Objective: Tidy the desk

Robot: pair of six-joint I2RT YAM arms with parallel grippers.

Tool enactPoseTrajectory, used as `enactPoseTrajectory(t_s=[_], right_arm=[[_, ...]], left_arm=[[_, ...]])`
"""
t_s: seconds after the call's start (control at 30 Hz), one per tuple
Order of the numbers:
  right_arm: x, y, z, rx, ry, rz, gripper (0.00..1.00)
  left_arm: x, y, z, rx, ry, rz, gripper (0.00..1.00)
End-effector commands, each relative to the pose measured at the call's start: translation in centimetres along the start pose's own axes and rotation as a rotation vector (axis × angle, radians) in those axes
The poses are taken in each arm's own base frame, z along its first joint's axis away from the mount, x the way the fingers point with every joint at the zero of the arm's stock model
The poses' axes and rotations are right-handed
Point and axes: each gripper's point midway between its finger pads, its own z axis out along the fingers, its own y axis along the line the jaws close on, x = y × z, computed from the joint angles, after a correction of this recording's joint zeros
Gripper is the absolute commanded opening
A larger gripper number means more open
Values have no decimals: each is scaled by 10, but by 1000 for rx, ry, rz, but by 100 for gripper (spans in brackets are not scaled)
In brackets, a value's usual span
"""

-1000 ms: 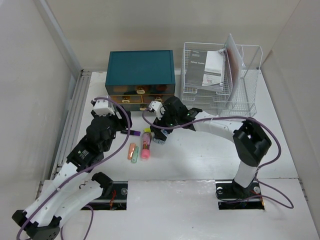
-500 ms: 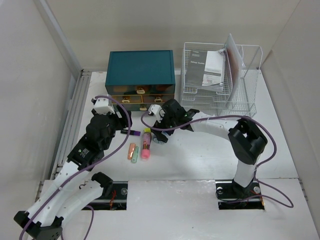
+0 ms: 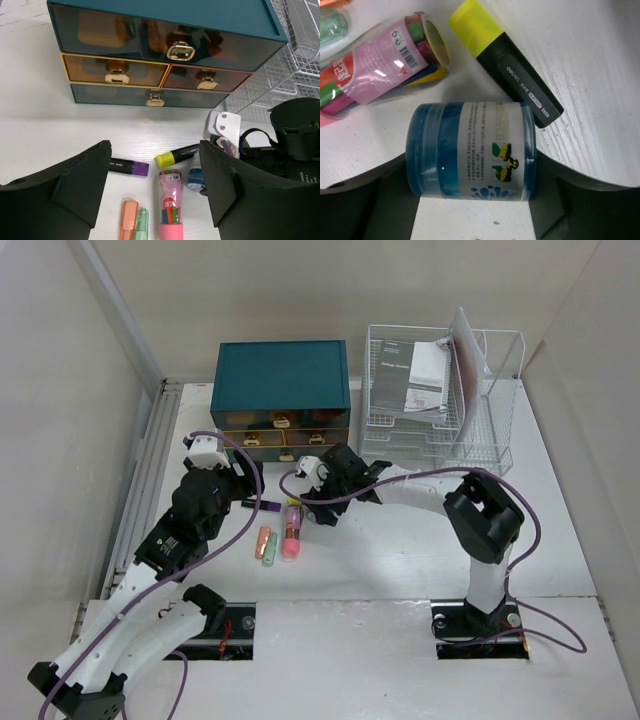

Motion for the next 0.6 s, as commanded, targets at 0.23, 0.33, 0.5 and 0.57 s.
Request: enactPoseTrajectory(t_s=[0.23,0.33,0.5,0.57], right_arm=[[-23,7,-22,-7,-57,-46,5],[-41,9,-48,4,-94,-87,0],[-84,12,-115,44,-182,-164,0],[-95,15,-136,58,-224,-185,0]], left_arm=[[-7,-4,2,19,-39,-8,66],[-7,-6,4,28,-36,-8,63],[6,-9,17,18,13,12,61],[3,-11,24,25,1,14,61]])
